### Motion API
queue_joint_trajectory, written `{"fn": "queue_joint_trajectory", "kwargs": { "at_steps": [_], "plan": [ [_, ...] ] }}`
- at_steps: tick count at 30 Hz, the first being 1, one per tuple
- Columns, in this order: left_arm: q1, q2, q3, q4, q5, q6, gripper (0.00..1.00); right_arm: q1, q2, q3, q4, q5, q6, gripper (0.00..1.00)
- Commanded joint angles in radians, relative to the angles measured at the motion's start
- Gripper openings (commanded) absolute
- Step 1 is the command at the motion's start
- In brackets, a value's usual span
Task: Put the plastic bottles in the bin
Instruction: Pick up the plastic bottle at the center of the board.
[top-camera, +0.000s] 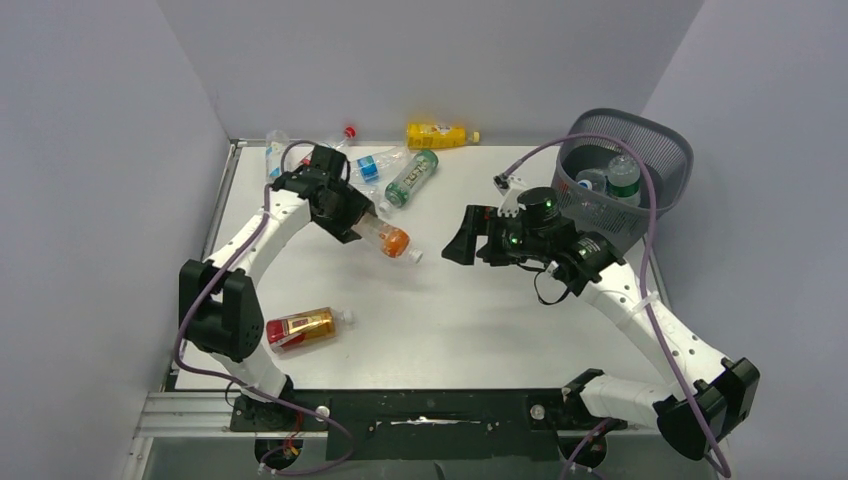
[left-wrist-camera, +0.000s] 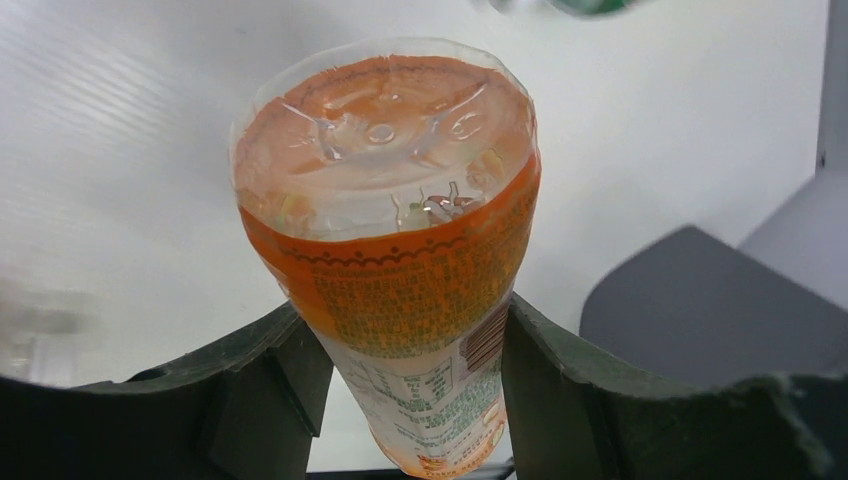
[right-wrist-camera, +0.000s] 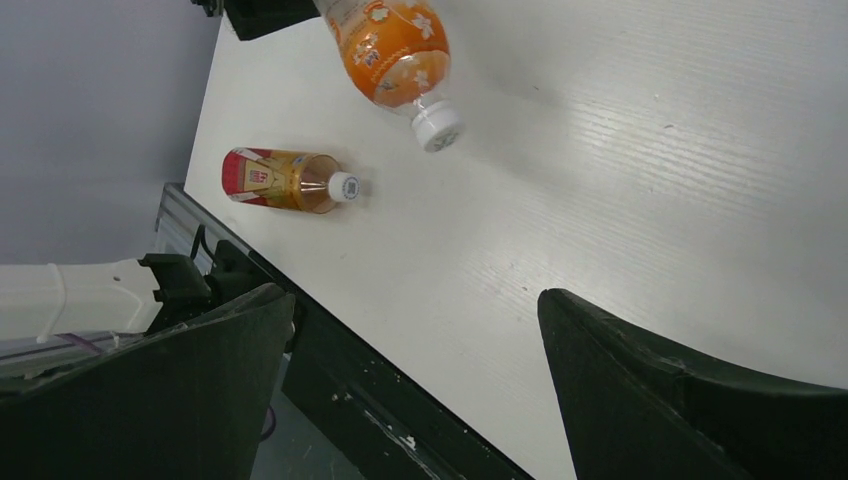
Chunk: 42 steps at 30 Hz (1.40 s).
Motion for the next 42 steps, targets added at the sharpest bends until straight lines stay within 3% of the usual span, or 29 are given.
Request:
{"fn": "queue_joint_trajectory", "kwargs": {
  "at_steps": [1, 8, 20, 32, 37, 42],
  "plan": [
    [-0.085, 0.007, 0.101, 0.111, 0.116, 0.070, 0.54, 0.052, 0.034, 0.080, 0.054, 0.010, -0.030, 0.99],
    [-0.197, 0.044, 0.216, 0.124, 0.168, 0.130, 0.54, 0.139, 0.084, 0.139, 0.027, 0.114, -0.052, 0.99],
    [-0.272, 0.019, 0.238, 0.153, 0.195, 0.161, 0.54, 0.165, 0.116, 0.209, -0.118, 0.329, -0.085, 0.99],
    [-0.356, 0.045, 0.295, 0.199, 0.235, 0.169, 0.54, 0.164, 0.138, 0.173, -0.074, 0.295, -0.096, 0.95],
    [-0.376, 0.048, 0.299, 0.227, 0.254, 0.177, 0.54, 0.164, 0.138, 0.168, -0.065, 0.297, -0.098, 0.82],
    [-0.379, 0.048, 0.282, 0.264, 0.289, 0.202, 0.56, 0.164, 0.130, 0.165, -0.060, 0.302, -0.100, 0.55]
  ]
}}
